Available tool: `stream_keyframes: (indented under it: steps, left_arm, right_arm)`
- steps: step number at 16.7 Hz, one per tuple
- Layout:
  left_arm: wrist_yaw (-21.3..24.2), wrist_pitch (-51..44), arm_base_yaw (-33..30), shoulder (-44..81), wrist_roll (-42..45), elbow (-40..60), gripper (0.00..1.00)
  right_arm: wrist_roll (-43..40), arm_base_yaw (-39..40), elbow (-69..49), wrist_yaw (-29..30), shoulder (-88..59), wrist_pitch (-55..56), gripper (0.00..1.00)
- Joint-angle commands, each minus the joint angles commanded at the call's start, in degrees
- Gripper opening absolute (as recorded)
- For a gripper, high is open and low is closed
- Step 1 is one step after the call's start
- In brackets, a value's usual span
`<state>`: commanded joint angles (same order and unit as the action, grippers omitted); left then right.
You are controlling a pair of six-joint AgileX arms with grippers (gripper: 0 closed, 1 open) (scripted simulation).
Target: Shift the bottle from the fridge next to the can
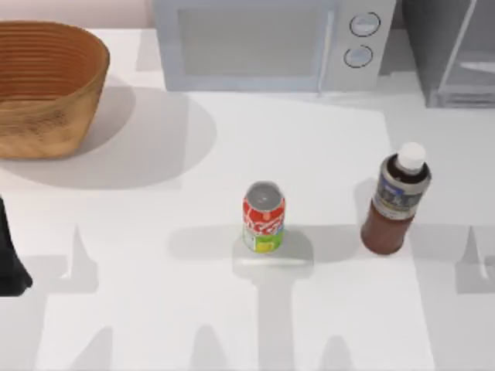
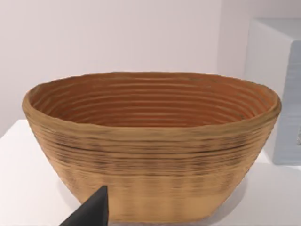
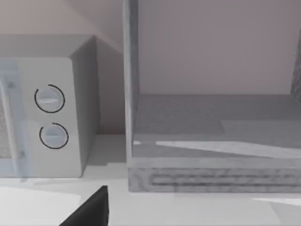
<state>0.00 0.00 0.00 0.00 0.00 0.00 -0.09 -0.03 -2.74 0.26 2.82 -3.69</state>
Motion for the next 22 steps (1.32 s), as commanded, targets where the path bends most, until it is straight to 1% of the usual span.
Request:
stream_keyframes:
  steps: [2, 4, 12, 15, 17, 19, 22]
  left_arm:
    - [0.0, 0.0, 0.0, 0.0, 0.0, 0.0, 1.00]
    - [0.0, 0.0, 0.0, 0.0, 0.0, 0.0, 1.00]
    - [0.0, 0.0, 0.0, 0.0, 0.0, 0.0, 1.00]
    - [0.0, 0.0, 0.0, 0.0, 0.0, 0.0, 1.00]
    - [0.0, 0.0, 0.0, 0.0, 0.0, 0.0, 1.00]
    - [0.0, 0.0, 0.0, 0.0, 0.0, 0.0, 1.00]
    - [0.0, 0.0, 0.0, 0.0, 0.0, 0.0, 1.00]
  right_arm:
    - [-0.1, -0.1, -3.0, 0.1, 3.6, -5.5, 1.00]
    - [-0.1, -0.1, -6.7, 0.0, 8.1, -13.4, 1.00]
    - [-0.3, 0.0, -23.6, -0.3, 28.8, -54.3, 1.00]
    - [-0.4, -0.1, -29.2, -0.3, 35.7, -67.7, 1.00]
    - [-0.5, -0.1, -32.2, -0.3, 39.3, -74.3, 1.00]
    - [-0.5, -0.2, -34.4, -0.3, 41.9, -78.5, 1.00]
    - [-0.6, -0.2, -35.4, -0.3, 43.2, -80.3, 1.00]
